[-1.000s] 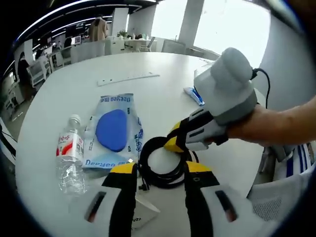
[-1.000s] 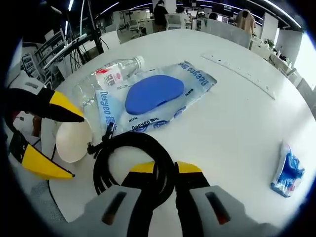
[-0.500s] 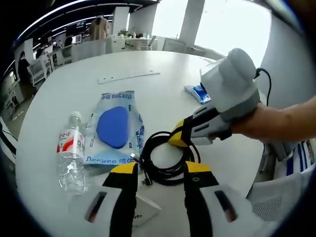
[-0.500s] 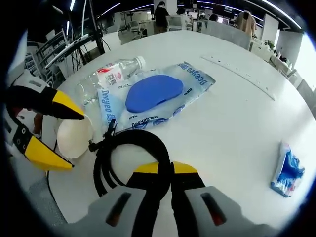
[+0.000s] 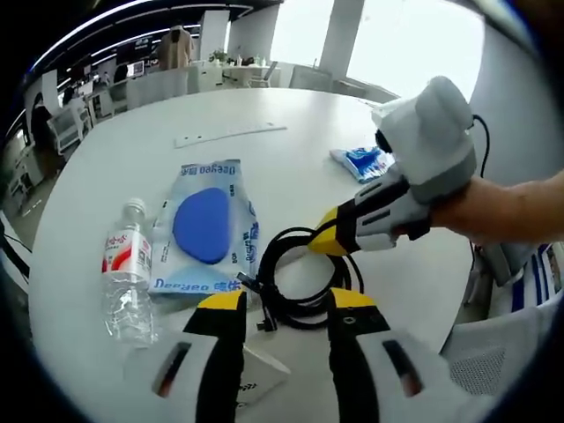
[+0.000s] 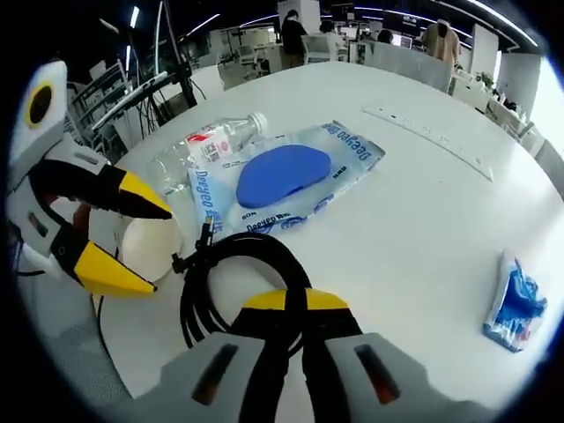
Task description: Arrange the tabletop items into an orderly group along one side of the table until the central work area is clear of visible clutter.
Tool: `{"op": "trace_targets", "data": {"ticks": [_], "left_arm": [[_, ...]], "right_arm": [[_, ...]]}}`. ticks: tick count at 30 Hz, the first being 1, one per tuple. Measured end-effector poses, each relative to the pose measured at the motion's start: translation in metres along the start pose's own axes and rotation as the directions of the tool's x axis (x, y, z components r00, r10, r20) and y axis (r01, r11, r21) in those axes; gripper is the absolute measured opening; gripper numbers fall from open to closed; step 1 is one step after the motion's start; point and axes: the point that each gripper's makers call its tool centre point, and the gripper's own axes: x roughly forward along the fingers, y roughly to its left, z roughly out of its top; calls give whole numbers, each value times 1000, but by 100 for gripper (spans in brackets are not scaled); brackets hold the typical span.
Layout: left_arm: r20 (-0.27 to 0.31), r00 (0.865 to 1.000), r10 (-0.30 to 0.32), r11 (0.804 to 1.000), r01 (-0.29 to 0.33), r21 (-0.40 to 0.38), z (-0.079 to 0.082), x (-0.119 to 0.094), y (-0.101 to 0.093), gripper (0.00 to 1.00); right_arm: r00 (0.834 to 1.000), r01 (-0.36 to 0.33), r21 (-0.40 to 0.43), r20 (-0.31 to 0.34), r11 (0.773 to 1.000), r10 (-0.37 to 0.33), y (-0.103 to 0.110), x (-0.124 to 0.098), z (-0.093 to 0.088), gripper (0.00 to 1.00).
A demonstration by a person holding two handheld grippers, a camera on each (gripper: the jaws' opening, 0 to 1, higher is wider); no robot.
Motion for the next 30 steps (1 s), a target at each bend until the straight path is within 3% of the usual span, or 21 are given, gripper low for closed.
{"op": "trace_targets", "data": {"ticks": [16, 30], "left_arm": [[-13, 1000, -2, 1000, 2, -7, -2, 5, -2, 35], [10, 1000, -7, 1000, 7, 18, 13, 5, -11, 33]], "right_arm": [[997, -50, 51, 60, 997, 47, 2, -27, 4, 0], [989, -68, 77, 136, 995, 57, 3, -57, 17, 0]]}}
